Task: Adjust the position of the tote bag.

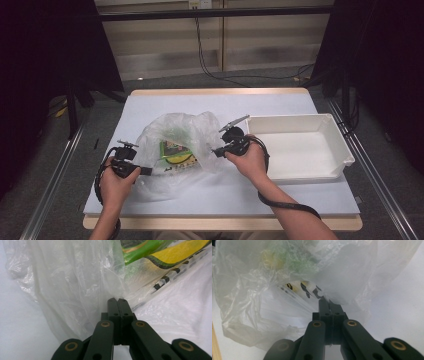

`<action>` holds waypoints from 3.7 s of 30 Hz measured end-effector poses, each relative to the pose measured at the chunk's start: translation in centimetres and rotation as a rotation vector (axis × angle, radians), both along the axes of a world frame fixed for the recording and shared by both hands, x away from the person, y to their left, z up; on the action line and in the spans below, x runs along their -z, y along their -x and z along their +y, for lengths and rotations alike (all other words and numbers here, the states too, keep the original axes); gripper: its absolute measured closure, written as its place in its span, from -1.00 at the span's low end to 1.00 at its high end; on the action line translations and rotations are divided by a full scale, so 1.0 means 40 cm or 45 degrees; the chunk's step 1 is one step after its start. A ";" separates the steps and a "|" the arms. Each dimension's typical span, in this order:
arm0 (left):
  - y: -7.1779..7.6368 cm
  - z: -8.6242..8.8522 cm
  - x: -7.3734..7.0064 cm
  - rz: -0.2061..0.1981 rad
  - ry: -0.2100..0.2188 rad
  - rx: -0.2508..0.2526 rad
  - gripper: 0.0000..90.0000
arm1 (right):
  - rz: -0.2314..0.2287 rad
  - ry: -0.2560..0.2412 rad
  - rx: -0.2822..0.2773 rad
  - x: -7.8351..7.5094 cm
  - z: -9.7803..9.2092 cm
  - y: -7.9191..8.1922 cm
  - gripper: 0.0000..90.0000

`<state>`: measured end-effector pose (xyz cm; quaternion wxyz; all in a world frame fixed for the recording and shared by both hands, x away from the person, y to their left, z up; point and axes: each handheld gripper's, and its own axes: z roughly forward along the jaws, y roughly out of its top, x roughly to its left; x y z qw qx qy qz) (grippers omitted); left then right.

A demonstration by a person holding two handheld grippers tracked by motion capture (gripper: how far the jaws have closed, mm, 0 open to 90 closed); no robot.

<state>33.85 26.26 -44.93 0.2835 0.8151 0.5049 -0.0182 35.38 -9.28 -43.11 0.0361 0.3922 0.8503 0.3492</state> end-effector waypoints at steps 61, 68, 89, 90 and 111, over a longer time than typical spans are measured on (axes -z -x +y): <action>0.036 -0.062 -0.068 -0.173 0.113 0.097 -0.08 | 0.084 0.000 0.021 0.030 0.023 0.043 0.80; 0.028 -0.081 -0.068 -0.184 0.088 0.136 -0.11 | 0.026 0.032 0.042 -0.006 0.008 0.053 0.26; -0.001 -0.153 -0.068 -0.214 0.100 0.180 -0.19 | -0.094 0.073 0.043 -0.103 -0.010 0.030 -0.05; -0.002 -0.155 -0.066 -0.215 0.102 0.179 -0.19 | -0.087 0.072 0.050 -0.107 -0.009 0.029 -0.05; -0.031 -0.244 -0.040 -0.346 0.063 0.291 -0.20 | -0.039 -0.045 -0.021 -0.109 0.015 -0.012 1.00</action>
